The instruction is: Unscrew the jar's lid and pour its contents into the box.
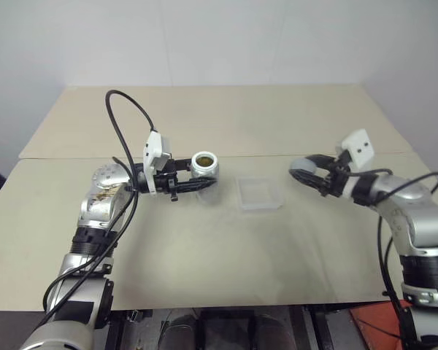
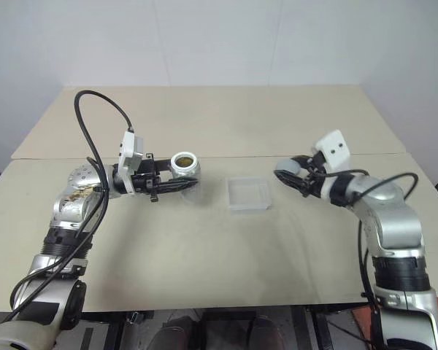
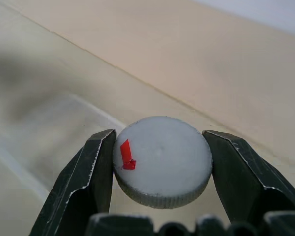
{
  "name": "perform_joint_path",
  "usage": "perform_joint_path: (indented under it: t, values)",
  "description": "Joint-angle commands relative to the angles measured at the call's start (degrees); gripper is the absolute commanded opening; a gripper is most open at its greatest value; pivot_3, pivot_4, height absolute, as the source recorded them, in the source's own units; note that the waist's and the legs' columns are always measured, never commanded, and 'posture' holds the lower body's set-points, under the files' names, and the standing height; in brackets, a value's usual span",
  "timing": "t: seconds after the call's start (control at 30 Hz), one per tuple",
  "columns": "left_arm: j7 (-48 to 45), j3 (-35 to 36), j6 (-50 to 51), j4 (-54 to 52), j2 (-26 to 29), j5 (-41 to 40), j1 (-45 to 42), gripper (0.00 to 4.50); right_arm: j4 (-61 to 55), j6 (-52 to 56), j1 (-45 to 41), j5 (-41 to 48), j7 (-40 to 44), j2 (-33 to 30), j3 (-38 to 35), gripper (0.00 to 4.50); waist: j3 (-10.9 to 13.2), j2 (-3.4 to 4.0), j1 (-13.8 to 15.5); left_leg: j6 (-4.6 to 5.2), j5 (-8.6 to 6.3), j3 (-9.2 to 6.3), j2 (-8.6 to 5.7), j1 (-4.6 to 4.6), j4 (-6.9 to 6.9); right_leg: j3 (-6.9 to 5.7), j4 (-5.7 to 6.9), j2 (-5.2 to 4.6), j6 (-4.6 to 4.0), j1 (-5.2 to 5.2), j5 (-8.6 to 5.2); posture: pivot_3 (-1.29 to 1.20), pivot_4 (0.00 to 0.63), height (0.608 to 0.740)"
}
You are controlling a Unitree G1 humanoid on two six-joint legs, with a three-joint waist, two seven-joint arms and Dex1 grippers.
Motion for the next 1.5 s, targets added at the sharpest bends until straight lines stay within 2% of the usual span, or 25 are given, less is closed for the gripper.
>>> perform_joint_path:
  t: [0.03, 0.2, 0.33, 0.4, 0.5, 0.6, 0.73, 0.87, 1.0, 1.1, 1.2, 1.27, 1.4, 1.5]
  values:
    - [1.6, 1.6, 0.2, -1.4, -0.5, -1.7, -1.6, 2.01, 2.3, 1.0, 0.1, -5.0, -9.3, 2.2, -0.6, 2.76, 0.0, 0.00, -0.2, -0.01, 0.01, 0.00, 0.01, 0.02, 0.00, 0.02, 0.02, 0.00, 0.00, 0.02, 0.00, 0.00, 0.150, 0.740]
    - [2.5, 0.7, -0.5, -2.4, -0.6, -1.0, -0.7, 2.01, 4.7, 0.9, 0.2, -6.3, -13.2, 5.8, -0.6, 2.76, 0.0, 0.00, -0.3, -0.03, 0.02, 0.01, 0.01, 0.01, -0.05, 0.04, -0.01, 0.00, 0.00, -0.02, 0.00, 0.00, 0.150, 0.740]
    - [4.1, -0.6, -1.5, -4.2, -1.5, 0.3, 0.3, 2.01, 4.3, 0.7, 1.4, -5.7, -12.4, 6.8, -0.3, 4.05, 0.0, 0.00, 0.0, -0.03, 0.02, -0.01, 0.01, 0.00, -0.05, 0.03, -0.03, 0.00, 0.00, 0.00, 0.00, 0.00, 0.150, 0.740]
    - [4.9, -0.9, -2.2, -4.7, -1.9, 1.0, 0.3, 2.01, 1.9, 1.5, 2.6, -4.1, -9.2, 5.5, -0.3, 4.42, 0.0, 0.00, 0.3, -0.03, 0.02, -0.04, 0.01, 0.00, -0.04, 0.00, -0.04, 0.00, 0.00, 0.02, 0.00, 0.00, 0.150, 0.740]
    - [5.8, -1.2, -2.5, -4.8, -2.0, 1.6, -0.1, 2.01, -2.5, 3.3, 3.5, -1.6, -3.1, 2.0, -0.3, 4.42, 0.0, 0.02, 0.4, -0.03, 0.02, -0.04, 0.00, -0.01, -0.04, 0.00, -0.07, 0.00, 0.01, 0.03, 0.00, 0.00, 0.150, 0.740]
    - [10.0, -1.8, -5.3, -3.9, -3.0, 4.9, -1.2, 2.01, -8.6, 1.8, 4.4, 2.3, 7.6, -4.8, -0.6, 4.42, 0.0, 0.08, 0.5, -0.02, 0.01, -0.04, 0.00, -0.04, -0.04, 0.02, -0.08, 0.00, 0.01, 0.00, 0.00, 0.00, 0.150, 0.740]
    - [21.0, -4.2, -13.3, 1.0, -5.7, 14.8, -4.0, 2.01, -11.6, 3.3, 2.3, 10.1, 15.7, -8.6, -3.5, 4.42, 0.0, 0.06, 0.8, 0.02, -0.01, -0.08, -0.03, 0.03, -0.02, -0.01, -0.12, 0.01, 0.00, 0.13, 0.00, 0.00, 0.150, 0.740]
    - [35.9, -5.6, -23.0, 11.0, -8.5, 24.9, -11.3, 2.01, -12.2, 8.5, -0.7, 15.5, 17.3, -9.5, -4.3, 4.42, 0.0, 0.05, 1.3, 0.06, -0.03, -0.10, -0.06, 0.04, 0.04, -0.01, -0.11, 0.01, -0.02, 0.17, 0.02, 0.00, 0.150, 0.740]
    - [59.8, -17.0, -45.5, 25.2, -4.8, 49.3, -22.3, 2.01, -12.9, 12.6, -2.3, 17.3, 17.8, -11.5, -2.8, 4.42, 0.1, 0.02, 1.5, 0.08, -0.04, -0.09, -0.10, -0.09, 0.00, -0.04, -0.22, 0.00, -0.01, 0.07, 0.03, 0.00, 0.150, 0.740]
    - [74.9, -27.3, -54.6, 31.4, -3.4, 65.1, -28.9, 2.01, -13.1, 12.2, -1.9, 17.4, 18.3, -12.3, -2.3, 4.42, 0.1, 0.03, 2.1, 0.08, -0.05, -0.08, -0.12, -0.14, -0.19, -0.13, -0.49, -0.01, 0.02, 0.08, 0.06, 0.00, 0.150, 0.740]
    - [89.7, -40.7, -55.1, 35.7, -3.2, 82.8, -34.6, 2.01, -12.9, 12.2, -2.1, 17.0, 18.1, -12.5, -2.0, 4.42, 0.0, 0.04, 2.9, 0.09, -0.05, 0.03, -0.15, -0.24, -0.17, -0.17, -0.61, -0.01, 0.04, 0.07, 0.07, 0.00, 0.150, 0.740]
    - [96.1, -46.3, -52.5, 37.8, -4.5, 89.3, -36.2, 2.01, -12.7, 12.4, -2.3, 17.2, 18.2, -12.6, -2.2, 4.42, 0.0, 0.03, 2.9, 0.08, -0.05, 0.20, -0.16, -0.30, -0.17, -0.22, -0.64, -0.01, 0.06, 0.04, 0.06, 0.00, 0.150, 0.740]
    - [98.6, -52.7, -44.5, 39.5, -8.8, 96.5, -37.1, 2.01, -12.2, 12.6, -2.6, 17.6, 18.1, -12.7, -2.8, 4.42, 0.1, 0.03, 2.9, 0.08, -0.04, 0.31, -0.10, -0.40, -0.17, -0.27, -0.60, 0.00, 0.06, -0.09, 0.06, 0.00, 0.150, 0.740]
    - [101.8, -54.8, -38.1, 42.0, -12.1, 99.5, -39.0, 2.01, -12.7, 12.9, -2.5, 18.0, 17.6, -12.6, -3.3, 4.42, 0.1, 0.02, 2.9, 0.08, -0.04, 0.32, -0.11, -0.43, -0.13, -0.28, -0.58, 0.00, 0.07, -0.08, 0.05, 0.00, 0.150, 0.740]
